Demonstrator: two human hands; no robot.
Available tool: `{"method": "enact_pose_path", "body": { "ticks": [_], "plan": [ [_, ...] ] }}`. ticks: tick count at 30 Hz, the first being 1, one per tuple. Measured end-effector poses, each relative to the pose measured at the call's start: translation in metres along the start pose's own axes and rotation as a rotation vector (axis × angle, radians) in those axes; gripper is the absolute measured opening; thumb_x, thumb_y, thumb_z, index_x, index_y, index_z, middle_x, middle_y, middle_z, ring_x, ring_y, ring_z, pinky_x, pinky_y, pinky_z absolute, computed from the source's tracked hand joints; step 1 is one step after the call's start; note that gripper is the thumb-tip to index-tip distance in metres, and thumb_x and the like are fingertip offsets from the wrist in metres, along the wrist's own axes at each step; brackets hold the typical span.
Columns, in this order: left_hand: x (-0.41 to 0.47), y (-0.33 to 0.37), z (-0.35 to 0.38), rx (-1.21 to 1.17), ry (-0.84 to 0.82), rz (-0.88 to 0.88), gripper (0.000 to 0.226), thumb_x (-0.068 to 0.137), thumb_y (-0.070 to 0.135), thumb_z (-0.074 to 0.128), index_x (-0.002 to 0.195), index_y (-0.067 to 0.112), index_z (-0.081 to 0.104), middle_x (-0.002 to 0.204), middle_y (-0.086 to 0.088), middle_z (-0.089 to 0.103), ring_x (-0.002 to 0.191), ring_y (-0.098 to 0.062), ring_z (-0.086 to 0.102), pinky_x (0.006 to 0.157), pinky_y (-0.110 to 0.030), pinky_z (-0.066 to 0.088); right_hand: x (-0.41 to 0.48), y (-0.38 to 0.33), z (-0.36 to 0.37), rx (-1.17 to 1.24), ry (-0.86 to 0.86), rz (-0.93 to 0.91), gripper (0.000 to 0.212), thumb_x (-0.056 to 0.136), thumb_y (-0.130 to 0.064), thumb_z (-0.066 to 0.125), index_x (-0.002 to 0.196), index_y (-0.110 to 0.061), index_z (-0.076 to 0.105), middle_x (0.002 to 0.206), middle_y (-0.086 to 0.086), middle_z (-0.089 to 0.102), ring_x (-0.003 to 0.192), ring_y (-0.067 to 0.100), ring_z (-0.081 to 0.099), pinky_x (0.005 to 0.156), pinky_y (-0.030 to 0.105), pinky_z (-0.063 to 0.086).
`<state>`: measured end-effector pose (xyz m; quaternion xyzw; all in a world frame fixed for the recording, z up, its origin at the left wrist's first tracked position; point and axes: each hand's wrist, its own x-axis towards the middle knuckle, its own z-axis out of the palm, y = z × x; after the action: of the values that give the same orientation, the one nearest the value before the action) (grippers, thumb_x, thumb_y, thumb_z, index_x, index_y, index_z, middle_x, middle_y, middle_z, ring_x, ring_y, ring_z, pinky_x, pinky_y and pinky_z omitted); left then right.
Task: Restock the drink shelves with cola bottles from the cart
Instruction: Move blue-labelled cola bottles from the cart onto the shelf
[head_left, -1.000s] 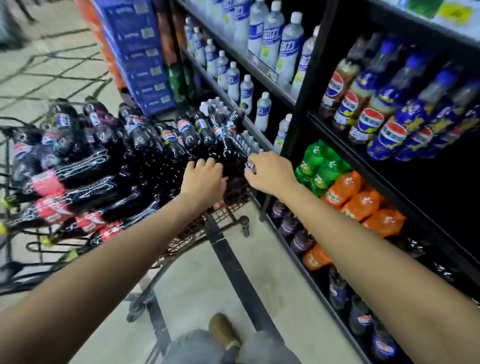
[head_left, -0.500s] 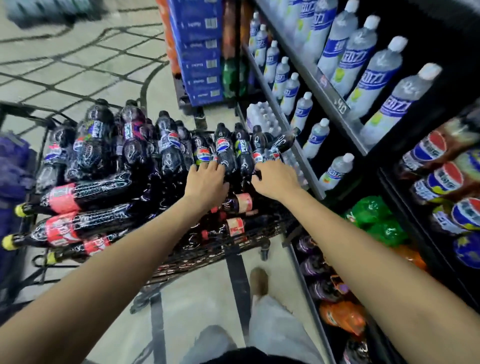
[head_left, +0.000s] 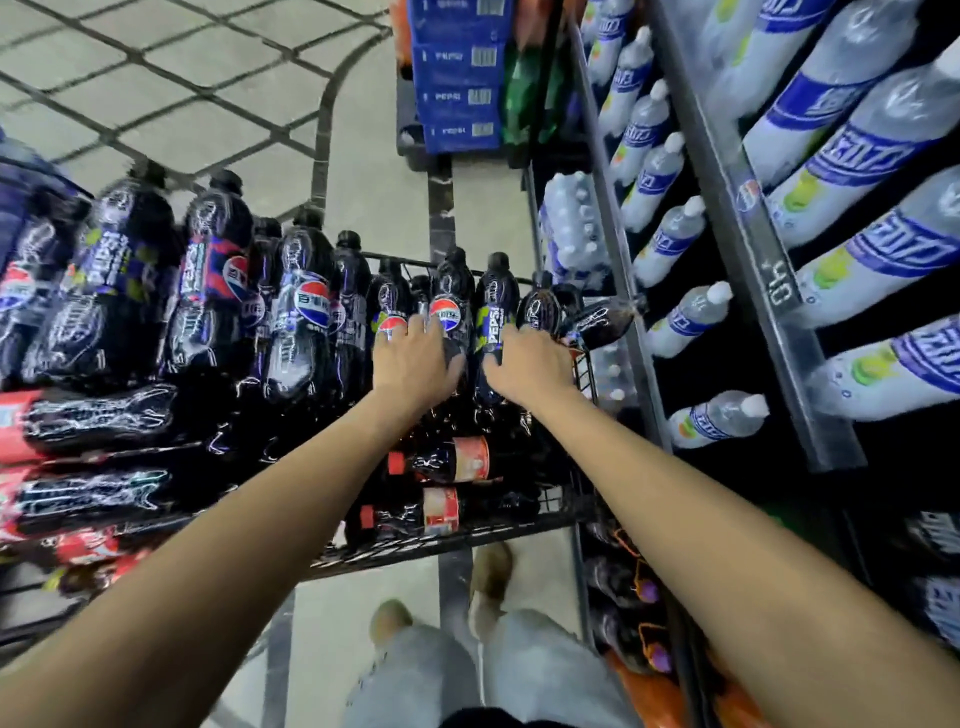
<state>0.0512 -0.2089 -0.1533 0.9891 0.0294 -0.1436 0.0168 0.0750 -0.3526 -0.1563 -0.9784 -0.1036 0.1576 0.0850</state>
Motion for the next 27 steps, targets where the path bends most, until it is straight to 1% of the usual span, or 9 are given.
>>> {"method": "enact_pose_path", "body": {
  "ticks": [5,7,9,11,14,16,19,24,27],
  "plan": [
    [0.032,0.004,0.011,-0.157,-0.065,-0.088,0.069,0.094,0.055,0.044,0.138,0.003,0.035,0.129,-0.020,0.053,0.122,-0.037,0.047,0.096,-0.046,0.041,0.023,-0.002,0.017,0.112,-0.070,0.130,0.067,0.093,-0.048,0.052,0.140,-0.004,0.034,0.134,0.016,0.047,0.118,0.033,0.053,0.086,0.039,0.046],
    [0.042,0.006,0.016,-0.262,-0.095,-0.155,0.077,0.092,0.056,0.048,0.143,0.001,0.028,0.127,-0.022,0.056,0.120,-0.038,0.051,0.091,-0.043,0.044,0.028,-0.004,0.021,0.163,-0.084,0.170,0.072,0.091,-0.050,0.055,0.141,-0.003,0.031,0.136,0.018,0.043,0.116,0.035,0.055,0.085,0.039,0.047],
    [0.051,0.007,0.019,-0.293,-0.103,-0.194,0.082,0.090,0.055,0.052,0.144,-0.001,0.025,0.121,-0.022,0.060,0.114,-0.038,0.056,0.082,-0.040,0.045,0.031,-0.007,0.023,0.186,-0.082,0.201,0.074,0.091,-0.047,0.058,0.141,-0.001,0.029,0.136,0.019,0.041,0.113,0.037,0.056,0.083,0.040,0.047],
    [0.055,0.008,0.021,-0.296,-0.095,-0.210,0.080,0.090,0.052,0.055,0.141,-0.003,0.028,0.114,-0.019,0.063,0.106,-0.038,0.060,0.072,-0.036,0.042,0.033,-0.010,0.024,0.214,-0.083,0.235,0.075,0.090,-0.044,0.061,0.141,-0.001,0.028,0.136,0.019,0.039,0.111,0.038,0.056,0.081,0.040,0.046],
    [0.055,0.009,0.022,-0.297,-0.066,-0.225,0.076,0.090,0.049,0.055,0.139,-0.003,0.030,0.106,-0.017,0.066,0.099,-0.037,0.062,0.065,-0.034,0.038,0.034,-0.013,0.023,0.284,-0.083,0.288,0.074,0.089,-0.040,0.065,0.139,0.000,0.030,0.137,0.019,0.038,0.113,0.038,0.054,0.076,0.037,0.042],
    [0.052,0.009,0.022,-0.317,-0.046,-0.223,0.074,0.090,0.048,0.055,0.137,-0.003,0.031,0.100,-0.015,0.066,0.094,-0.036,0.063,0.063,-0.033,0.038,0.034,-0.013,0.023,0.309,-0.081,0.300,0.072,0.088,-0.039,0.067,0.137,0.000,0.032,0.135,0.019,0.039,0.114,0.038,0.053,0.071,0.034,0.037],
    [0.044,0.006,0.019,-0.379,-0.016,-0.217,0.066,0.089,0.046,0.056,0.131,-0.001,0.035,0.086,-0.008,0.060,0.088,-0.034,0.063,0.062,-0.033,0.037,0.035,-0.013,0.024,0.326,-0.086,0.315,0.071,0.087,-0.040,0.067,0.135,0.000,0.034,0.134,0.018,0.039,0.114,0.038,0.053,0.071,0.034,0.036],
    [0.032,-0.002,0.012,-0.428,0.055,-0.242,0.054,0.088,0.048,0.055,0.120,0.007,0.040,0.087,-0.005,0.060,0.086,-0.032,0.062,0.064,-0.033,0.036,0.036,-0.018,0.026,0.259,-0.084,0.329,0.077,0.089,-0.044,0.064,0.140,0.000,0.028,0.137,0.018,0.036,0.114,0.037,0.055,0.070,0.034,0.036],
    [0.029,-0.010,0.007,-0.446,0.061,-0.283,0.054,0.088,0.051,0.054,0.119,0.009,0.041,0.093,-0.006,0.061,0.092,-0.032,0.061,0.068,-0.033,0.035,0.036,-0.026,0.029,0.210,-0.073,0.331,0.084,0.087,-0.050,0.065,0.141,0.001,0.025,0.138,0.017,0.035,0.110,0.036,0.059,0.069,0.034,0.038]
  ]
}}
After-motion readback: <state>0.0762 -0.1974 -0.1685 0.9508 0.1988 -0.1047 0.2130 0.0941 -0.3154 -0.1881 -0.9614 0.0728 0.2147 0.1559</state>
